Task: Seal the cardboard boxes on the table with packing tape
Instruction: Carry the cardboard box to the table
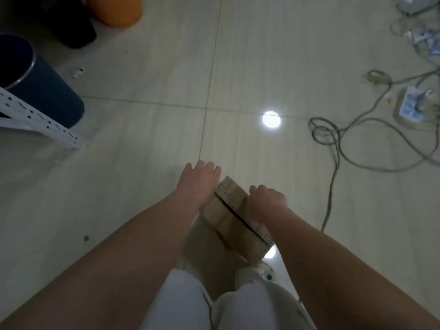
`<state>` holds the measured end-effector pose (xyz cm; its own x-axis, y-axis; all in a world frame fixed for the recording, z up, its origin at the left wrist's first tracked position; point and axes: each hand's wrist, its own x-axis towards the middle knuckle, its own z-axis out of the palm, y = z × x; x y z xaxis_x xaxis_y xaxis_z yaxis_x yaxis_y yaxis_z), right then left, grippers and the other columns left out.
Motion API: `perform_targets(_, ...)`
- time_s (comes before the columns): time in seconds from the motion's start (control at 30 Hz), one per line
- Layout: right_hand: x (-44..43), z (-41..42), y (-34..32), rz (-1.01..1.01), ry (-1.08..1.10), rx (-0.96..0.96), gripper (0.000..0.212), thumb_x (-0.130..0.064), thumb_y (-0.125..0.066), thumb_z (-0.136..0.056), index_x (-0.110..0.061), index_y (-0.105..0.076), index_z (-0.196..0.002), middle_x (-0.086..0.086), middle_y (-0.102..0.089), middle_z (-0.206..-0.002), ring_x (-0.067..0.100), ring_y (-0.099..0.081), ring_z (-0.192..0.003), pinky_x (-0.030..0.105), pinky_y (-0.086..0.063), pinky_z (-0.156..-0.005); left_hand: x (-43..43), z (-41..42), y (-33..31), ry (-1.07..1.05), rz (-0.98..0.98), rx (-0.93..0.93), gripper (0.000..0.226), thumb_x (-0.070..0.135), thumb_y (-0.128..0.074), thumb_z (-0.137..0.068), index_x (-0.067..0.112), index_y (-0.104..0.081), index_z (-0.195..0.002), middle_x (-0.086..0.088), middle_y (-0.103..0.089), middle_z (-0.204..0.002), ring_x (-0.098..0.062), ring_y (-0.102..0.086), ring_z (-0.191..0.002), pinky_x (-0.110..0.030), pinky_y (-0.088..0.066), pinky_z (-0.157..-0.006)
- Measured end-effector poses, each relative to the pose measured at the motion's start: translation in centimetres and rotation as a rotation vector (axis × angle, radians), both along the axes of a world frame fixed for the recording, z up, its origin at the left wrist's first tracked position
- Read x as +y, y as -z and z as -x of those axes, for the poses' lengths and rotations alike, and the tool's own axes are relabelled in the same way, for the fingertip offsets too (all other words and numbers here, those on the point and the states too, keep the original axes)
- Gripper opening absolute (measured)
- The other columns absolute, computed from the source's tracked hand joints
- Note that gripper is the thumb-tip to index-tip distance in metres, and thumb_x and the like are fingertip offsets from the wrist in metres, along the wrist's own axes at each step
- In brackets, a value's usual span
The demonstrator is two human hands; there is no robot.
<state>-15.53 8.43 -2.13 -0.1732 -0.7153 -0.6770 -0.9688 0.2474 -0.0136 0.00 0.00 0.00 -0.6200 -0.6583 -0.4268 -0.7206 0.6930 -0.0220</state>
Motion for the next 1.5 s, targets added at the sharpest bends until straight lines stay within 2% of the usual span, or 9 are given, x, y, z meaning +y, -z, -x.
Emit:
perform_targets(0.13, 0.3, -1.1, 2.3, -0.035, -0.05, 0.045, 0.061, -0.042, -0.062, -0.086, -0.014, -0.035, -0.133, 0.004, -0.053, -0.111, 0.023, -0.06, -0.095, 0.03, -0.038, -0.062, 0.3, -0.1, 2.7, 0.03, -0.021, -0.035, 0.038, 0.009, -0.046, -0.091, 0.016, -0.043, -0.129, -0.005, -0.047, -0.124, -0.024, -0.044, -0.114, -0.035, -0.036, -0.085)
perform_targets(0.33, 0.6, -2.0, 4.1, -0.021, -0.074, 0.082, 0.077, -0.03, -0.064, -0.087, -0.01, -0.019, -0.146, 0.007, -0.052, -0.118, 0.023, -0.06, -0.097, 0.03, -0.039, -0.063, 0.3, -0.3, 5.0, 0.04, -0.058, -0.038, 0.047, 0.012, -0.048, -0.092, 0.016, -0.037, -0.137, -0.006, -0.043, -0.127, -0.024, -0.045, -0.114, -0.034, -0.036, -0.079)
perform_targets(0.5, 0.1, -1.9, 4.3, -0.078, -0.09, 0.075, 0.09, -0.036, -0.068, -0.082, -0.007, -0.013, -0.148, 0.0, -0.048, -0.086, 0.014, -0.046, -0.063, 0.026, -0.033, -0.046, -0.2, -0.2, 6.1, 0.057, -0.082, -0.041, 0.054, 0.014, -0.051, -0.091, 0.017, -0.031, -0.141, -0.005, -0.042, -0.128, -0.024, -0.045, -0.114, -0.033, -0.034, -0.073)
perform_targets(0.77, 0.0, -1.4, 5.0, -0.063, -0.018, -0.01, 0.097, -0.04, -0.07, -0.078, -0.006, -0.012, -0.148, 0.003, -0.045, -0.093, 0.02, -0.05, -0.078, 0.03, -0.043, -0.06, 0.3, -0.2, 7.3, 0.041, -0.12, -0.053, 0.063, 0.013, -0.057, -0.087, 0.017, -0.028, -0.142, -0.005, -0.043, -0.127, -0.024, -0.046, -0.112, -0.033, -0.035, -0.071)
perform_targets(0.9, -0.1, -1.0, 5.0, -0.025, 0.021, -0.015, 0.086, -0.036, -0.064, -0.083, -0.008, -0.014, -0.147, 0.005, -0.042, -0.094, 0.02, -0.05, -0.08, 0.03, -0.045, -0.061, 0.4, 0.3, 7.2, 0.004, -0.133, -0.044, 0.069, 0.012, -0.063, -0.082, 0.018, -0.027, -0.141, -0.004, -0.046, -0.12, -0.023, -0.049, -0.107, -0.033, -0.035, -0.066)
perform_targets(1.07, -0.8, -0.7, 4.7, -0.014, 0.109, -0.012, 0.038, -0.03, -0.053, -0.092, -0.012, -0.04, -0.124, 0.002, -0.047, -0.088, 0.019, -0.051, -0.077, 0.03, -0.042, -0.061, 0.8, 1.0, 6.8, -0.042, -0.135, -0.061, 0.079, 0.014, -0.063, -0.083, 0.019, -0.017, -0.147, -0.006, -0.049, -0.121, -0.024, -0.05, -0.106, -0.033, -0.036, -0.067)
perform_targets(1.17, -1.0, 0.0, 4.5, 0.065, 0.145, 0.005, 0.023, -0.027, -0.044, -0.098, -0.014, -0.047, -0.116, 0.003, -0.052, -0.091, 0.021, -0.053, -0.078, 0.031, -0.04, -0.063, 0.4, 1.5, 6.3, -0.046, -0.123, -0.062, 0.081, 0.013, -0.062, -0.085, 0.02, -0.014, -0.149, -0.006, -0.05, -0.12, -0.024, -0.051, -0.105, -0.033, -0.037, -0.068)
perform_targets(1.33, -0.8, 1.2, 3.5, 0.036, 0.003, 0.036, 0.024, -0.012, -0.039, -0.098, -0.011, -0.05, -0.119, 0.006, -0.06, -0.113, 0.026, -0.06, -0.1, 0.031, -0.041, -0.069, 0.1, 2.3, 5.8, -0.023, -0.122, -0.11, 0.076, 0.011, -0.058, -0.087, 0.022, -0.015, -0.149, -0.005, -0.052, -0.112, -0.023, -0.055, -0.098, -0.033, -0.037, -0.064)
perform_targets(1.5, -1.0, 1.9, 1.8, 0.037, 0.095, -0.033, 0.027, -0.01, -0.04, -0.097, -0.012, -0.054, -0.12, 0.007, -0.058, -0.114, 0.025, -0.059, -0.102, 0.031, -0.041, -0.07, -0.1, 2.7, 4.4, -0.069, -0.135, -0.147, 0.053, 0.017, -0.057, -0.089, 0.019, -0.035, -0.136, -0.006, -0.052, -0.116, -0.024, -0.055, -0.102, -0.033, -0.036, -0.065)
